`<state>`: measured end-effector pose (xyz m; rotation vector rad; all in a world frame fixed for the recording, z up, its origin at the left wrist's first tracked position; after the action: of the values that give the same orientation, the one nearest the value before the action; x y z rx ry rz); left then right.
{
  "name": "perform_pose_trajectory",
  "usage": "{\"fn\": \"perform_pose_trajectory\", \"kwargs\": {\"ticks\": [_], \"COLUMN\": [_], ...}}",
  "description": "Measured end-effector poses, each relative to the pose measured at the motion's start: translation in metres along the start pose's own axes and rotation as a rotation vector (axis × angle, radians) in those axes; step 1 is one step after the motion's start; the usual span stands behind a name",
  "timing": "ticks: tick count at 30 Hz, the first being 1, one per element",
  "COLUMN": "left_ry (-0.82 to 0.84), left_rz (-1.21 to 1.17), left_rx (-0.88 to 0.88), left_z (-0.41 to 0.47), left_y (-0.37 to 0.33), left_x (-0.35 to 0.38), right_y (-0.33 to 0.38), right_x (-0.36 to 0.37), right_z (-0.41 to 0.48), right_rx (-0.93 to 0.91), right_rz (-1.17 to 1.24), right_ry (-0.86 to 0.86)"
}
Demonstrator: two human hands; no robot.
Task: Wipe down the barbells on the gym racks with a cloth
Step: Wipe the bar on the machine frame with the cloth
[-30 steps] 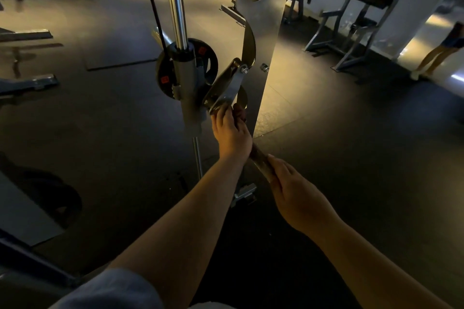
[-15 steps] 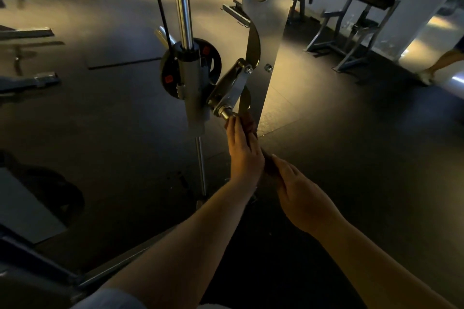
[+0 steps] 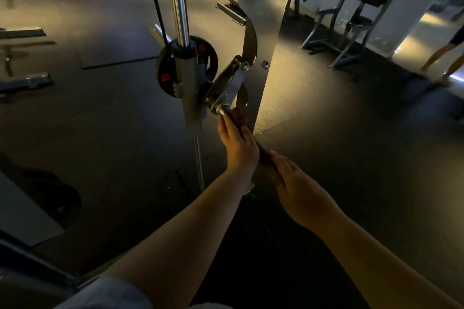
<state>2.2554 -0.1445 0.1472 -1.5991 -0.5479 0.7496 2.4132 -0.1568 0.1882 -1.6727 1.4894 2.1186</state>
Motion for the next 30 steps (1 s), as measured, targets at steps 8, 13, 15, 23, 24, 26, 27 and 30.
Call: {"fn": "perform_pose_trajectory", "kwargs": {"ticks": [8,13,15,23,24,26,27,30], "left_ry": [0.019,0.065,0.068,0.073,0.097,0.133,0.144,0.152], "left_rz": [-0.034,-0.155,-0.134,-0.107,-0.118,-0.129,-0.122,-0.124], "left_rx": [-0.127,-0.086,-0.114,-0.129,-0.108,-0.073,-0.064,-0.082], "left_z": [0.007,-0.040,-0.027,-0.017,-0.030,-0.058,-0.068,-0.063], "left_y": [-0.007,0.001,-0.001,-0.012,-0.012,-0.011,-0.010,-0.008], "left_x": [-0.007,0.005,0.004,-0.006,-0.002,0.002,0.003,0.005], "right_y": [0.000,0.002,0.000,-0.005,-0.005,-0.005,-0.007,-0.016], "right_x": [0.000,0.000,0.000,0.002,0.001,0.001,0.001,0.000], "right_z": [-0.002,-0.001,-0.001,-0.003,-0.002,-0.005,-0.008,-0.022], "right_rx": [0.036,0.045,0.044,0.059,0.055,0.077,0.095,0.140], "right_rz": [-0.006,0.017,0.004,-0.018,0.002,0.072,0.112,0.151], "right_ry": [-0.015,0.012,-0.003,0.002,0.003,0.014,0.019,0.046]}}
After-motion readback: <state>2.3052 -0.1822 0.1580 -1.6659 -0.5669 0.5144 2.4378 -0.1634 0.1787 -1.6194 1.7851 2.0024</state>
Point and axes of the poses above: each hand's wrist, its own z-axis towards the middle knuckle, its own x-axis out of the palm, y = z × x, the point moved 7 cm from there along z, towards the middle knuckle, and after that the axes turned 14 degrees about z, right-handed, at the moved point
